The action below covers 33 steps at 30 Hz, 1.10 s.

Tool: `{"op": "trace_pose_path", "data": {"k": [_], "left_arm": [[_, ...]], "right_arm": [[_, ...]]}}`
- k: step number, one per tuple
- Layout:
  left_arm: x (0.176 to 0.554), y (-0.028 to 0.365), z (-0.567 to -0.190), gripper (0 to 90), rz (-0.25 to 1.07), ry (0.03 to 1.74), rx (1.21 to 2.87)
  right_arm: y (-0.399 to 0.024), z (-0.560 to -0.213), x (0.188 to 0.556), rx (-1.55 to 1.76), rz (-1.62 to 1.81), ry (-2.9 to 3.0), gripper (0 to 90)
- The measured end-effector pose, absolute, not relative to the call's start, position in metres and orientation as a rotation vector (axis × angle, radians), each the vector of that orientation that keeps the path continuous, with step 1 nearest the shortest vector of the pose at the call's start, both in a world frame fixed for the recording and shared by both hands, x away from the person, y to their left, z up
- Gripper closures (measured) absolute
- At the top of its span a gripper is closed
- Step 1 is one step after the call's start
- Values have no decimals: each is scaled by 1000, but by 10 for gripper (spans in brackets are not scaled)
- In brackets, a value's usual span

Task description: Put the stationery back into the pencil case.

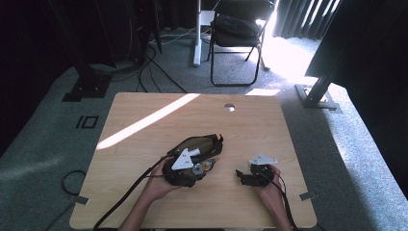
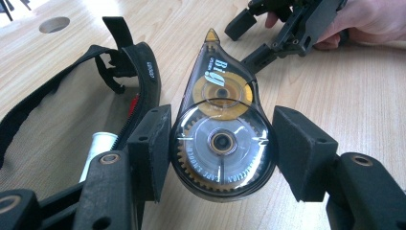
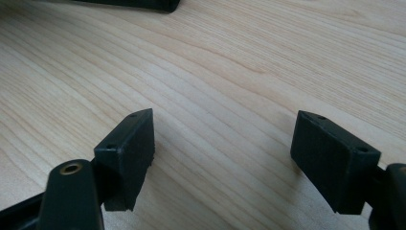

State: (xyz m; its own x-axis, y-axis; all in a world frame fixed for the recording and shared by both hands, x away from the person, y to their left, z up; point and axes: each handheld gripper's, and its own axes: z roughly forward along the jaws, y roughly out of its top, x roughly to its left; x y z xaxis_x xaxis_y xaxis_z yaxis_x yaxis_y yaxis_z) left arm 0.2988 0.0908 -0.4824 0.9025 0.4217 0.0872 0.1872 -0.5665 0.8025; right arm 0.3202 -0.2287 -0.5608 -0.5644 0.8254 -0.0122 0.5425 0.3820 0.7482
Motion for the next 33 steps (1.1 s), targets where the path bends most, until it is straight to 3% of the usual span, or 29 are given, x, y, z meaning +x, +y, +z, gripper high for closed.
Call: {"op": "trace_pose_path", "data": {"k": [33], "left_arm": [[303, 102, -469, 418, 380, 468, 2150]], "right_arm": [[-228, -561, 321, 1190, 1015, 2272, 221]]}}
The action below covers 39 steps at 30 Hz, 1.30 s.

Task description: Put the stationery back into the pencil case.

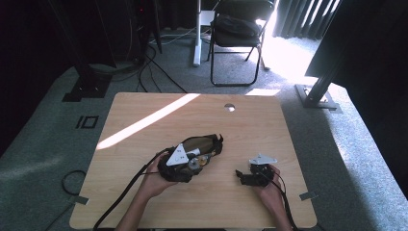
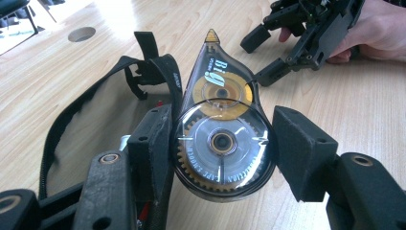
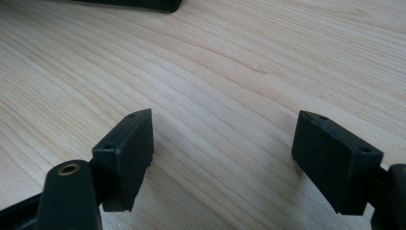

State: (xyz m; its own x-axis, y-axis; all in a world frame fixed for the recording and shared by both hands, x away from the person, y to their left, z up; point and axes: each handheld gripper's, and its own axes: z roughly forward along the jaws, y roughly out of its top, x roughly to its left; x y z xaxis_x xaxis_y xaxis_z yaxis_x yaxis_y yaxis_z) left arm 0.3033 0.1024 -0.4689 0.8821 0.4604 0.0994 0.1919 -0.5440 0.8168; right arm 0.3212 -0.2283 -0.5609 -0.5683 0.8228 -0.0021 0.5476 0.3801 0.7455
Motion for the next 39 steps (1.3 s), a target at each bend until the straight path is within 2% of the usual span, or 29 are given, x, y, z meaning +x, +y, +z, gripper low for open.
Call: {"op": "trace_pose_path", "data": {"k": [39], "left_arm": [[340, 115, -457, 418, 452, 547, 2137]], "right_arm": [[-228, -561, 322, 1194, 1017, 2271, 218]]}}
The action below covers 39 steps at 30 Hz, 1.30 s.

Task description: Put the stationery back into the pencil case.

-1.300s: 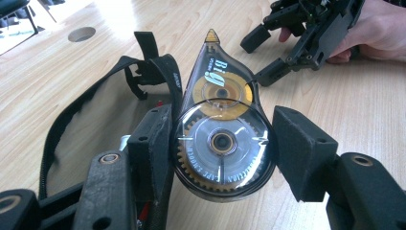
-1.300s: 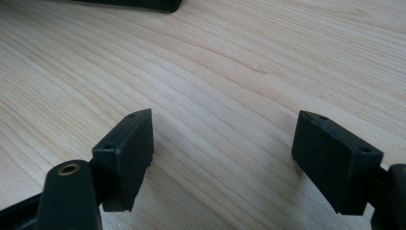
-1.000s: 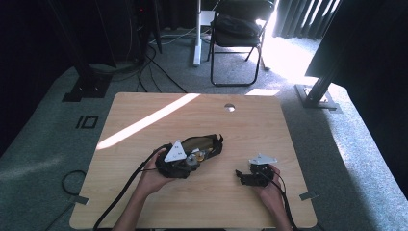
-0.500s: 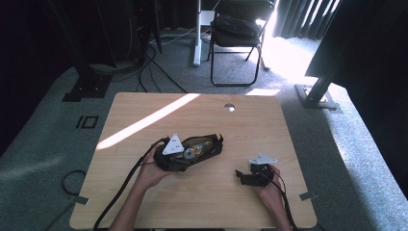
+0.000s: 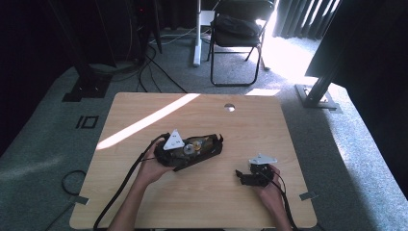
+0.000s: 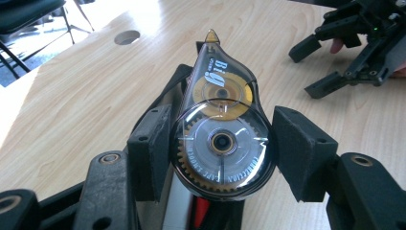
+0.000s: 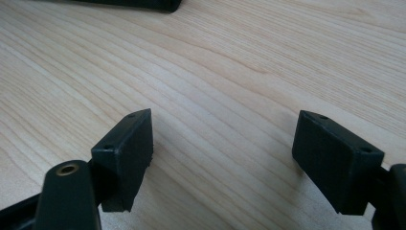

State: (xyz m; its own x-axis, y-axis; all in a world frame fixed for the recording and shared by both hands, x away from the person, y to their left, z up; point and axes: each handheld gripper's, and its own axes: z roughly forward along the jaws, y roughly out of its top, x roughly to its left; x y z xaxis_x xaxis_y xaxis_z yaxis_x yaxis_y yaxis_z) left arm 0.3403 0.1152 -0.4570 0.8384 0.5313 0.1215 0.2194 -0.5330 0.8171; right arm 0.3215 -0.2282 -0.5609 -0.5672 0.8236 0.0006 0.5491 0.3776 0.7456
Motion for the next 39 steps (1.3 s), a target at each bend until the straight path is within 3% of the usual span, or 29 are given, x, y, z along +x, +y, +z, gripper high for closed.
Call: {"op": "trace_pose_path", "data": {"k": [39], "left_arm": [[365, 104, -476, 416, 431, 616, 2200]], "right_arm": [[-228, -561, 321, 1194, 1014, 2273, 211]]}}
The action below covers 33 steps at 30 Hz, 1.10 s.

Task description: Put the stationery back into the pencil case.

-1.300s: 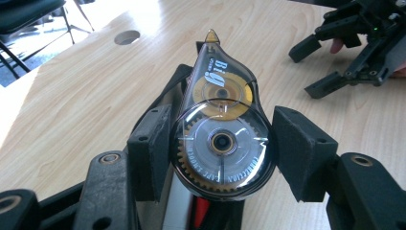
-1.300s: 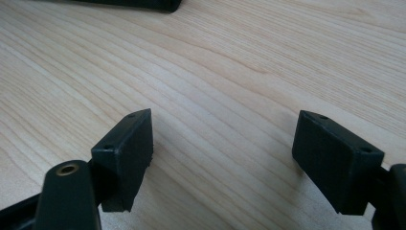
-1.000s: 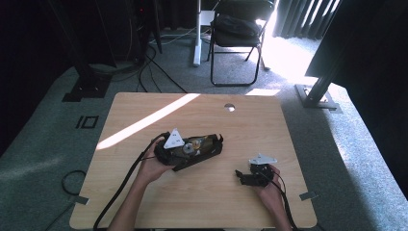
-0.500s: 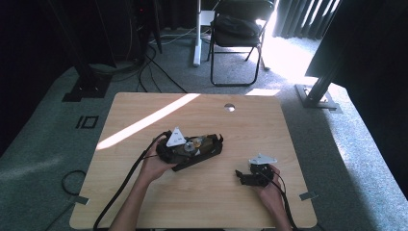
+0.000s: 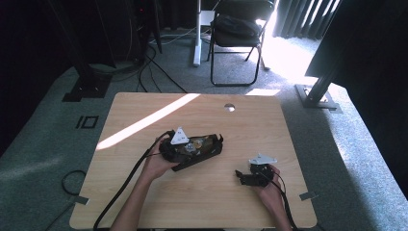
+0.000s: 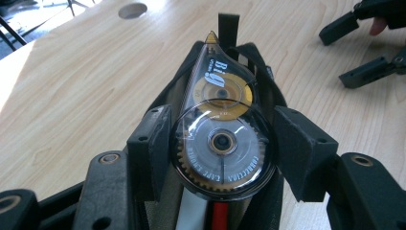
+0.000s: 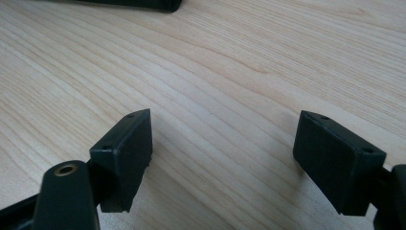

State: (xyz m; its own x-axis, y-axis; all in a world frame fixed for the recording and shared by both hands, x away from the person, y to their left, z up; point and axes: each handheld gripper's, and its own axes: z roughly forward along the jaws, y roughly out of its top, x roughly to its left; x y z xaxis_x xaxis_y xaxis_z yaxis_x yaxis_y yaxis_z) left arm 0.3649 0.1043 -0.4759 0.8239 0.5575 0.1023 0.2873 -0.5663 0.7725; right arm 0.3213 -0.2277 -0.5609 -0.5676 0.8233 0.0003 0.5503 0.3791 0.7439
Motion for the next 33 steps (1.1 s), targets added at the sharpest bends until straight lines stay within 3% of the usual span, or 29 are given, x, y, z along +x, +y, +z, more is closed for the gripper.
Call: {"op": "trace_pose_path", "data": {"k": [16, 33], "left_arm": [[372, 102, -483, 414, 348, 632, 2219], [368, 108, -473, 366, 358, 625, 2186]], "right_arm": [[-228, -561, 321, 1193, 1013, 2275, 209], [-228, -561, 321, 1189, 1013, 2276, 206]]}}
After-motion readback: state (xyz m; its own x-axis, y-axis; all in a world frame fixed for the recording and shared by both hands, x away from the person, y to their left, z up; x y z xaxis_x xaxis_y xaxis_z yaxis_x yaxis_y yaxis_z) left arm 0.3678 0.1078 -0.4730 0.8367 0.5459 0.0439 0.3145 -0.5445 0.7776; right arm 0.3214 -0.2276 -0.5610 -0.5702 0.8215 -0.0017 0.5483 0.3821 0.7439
